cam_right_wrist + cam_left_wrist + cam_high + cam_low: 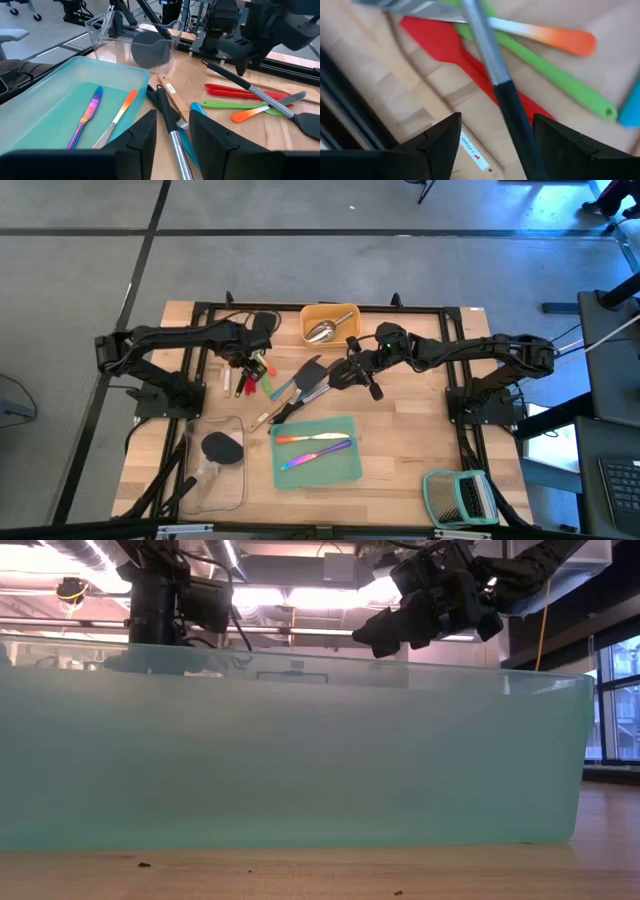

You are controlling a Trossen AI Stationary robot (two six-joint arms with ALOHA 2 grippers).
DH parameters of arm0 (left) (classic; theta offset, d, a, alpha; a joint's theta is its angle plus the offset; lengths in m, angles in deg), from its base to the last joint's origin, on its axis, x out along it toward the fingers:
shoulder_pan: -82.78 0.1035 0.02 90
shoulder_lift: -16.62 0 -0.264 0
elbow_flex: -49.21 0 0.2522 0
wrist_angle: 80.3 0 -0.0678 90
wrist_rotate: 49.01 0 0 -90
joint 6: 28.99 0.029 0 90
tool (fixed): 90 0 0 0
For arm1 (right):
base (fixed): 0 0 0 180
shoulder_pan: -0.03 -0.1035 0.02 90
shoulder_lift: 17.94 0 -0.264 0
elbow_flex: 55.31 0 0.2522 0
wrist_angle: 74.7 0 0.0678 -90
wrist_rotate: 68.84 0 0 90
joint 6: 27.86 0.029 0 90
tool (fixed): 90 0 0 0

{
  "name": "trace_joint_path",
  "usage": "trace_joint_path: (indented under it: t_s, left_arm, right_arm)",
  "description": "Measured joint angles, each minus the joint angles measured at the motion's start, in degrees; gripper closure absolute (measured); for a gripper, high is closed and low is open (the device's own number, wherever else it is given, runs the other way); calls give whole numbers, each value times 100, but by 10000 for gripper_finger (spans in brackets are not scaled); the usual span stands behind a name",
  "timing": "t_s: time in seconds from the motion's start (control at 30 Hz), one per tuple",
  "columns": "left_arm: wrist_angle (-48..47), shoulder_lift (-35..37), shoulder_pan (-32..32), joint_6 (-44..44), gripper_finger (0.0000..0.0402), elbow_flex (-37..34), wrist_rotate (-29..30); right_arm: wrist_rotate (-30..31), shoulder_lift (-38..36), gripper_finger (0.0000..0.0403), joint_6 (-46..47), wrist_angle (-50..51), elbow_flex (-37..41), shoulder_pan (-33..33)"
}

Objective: Pick & Place Kitchen Items
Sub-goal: Put the left wooden spatula into the transparent bin

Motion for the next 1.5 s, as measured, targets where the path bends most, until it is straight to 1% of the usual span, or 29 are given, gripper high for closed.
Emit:
trace_joint_path:
  t_s: [0.07,0.4,0.63,1.07,1.5]
  left_arm:
    - [2,0,93,-125,160,0,-6]
    - [58,-74,251,135,160,0,-488]
    - [224,-392,-58,310,160,0,-178]
    - [244,-768,-77,392,159,-2,-171]
    - [236,-772,-64,542,159,-2,-188]
  right_arm:
    - [0,0,284,-2,2,0,0]
    - [-3,0,283,-2,44,0,0]
    - [-17,0,283,42,43,0,0]
    - [-17,-2,283,42,44,0,0]
    - [-13,-2,283,41,42,0,0]
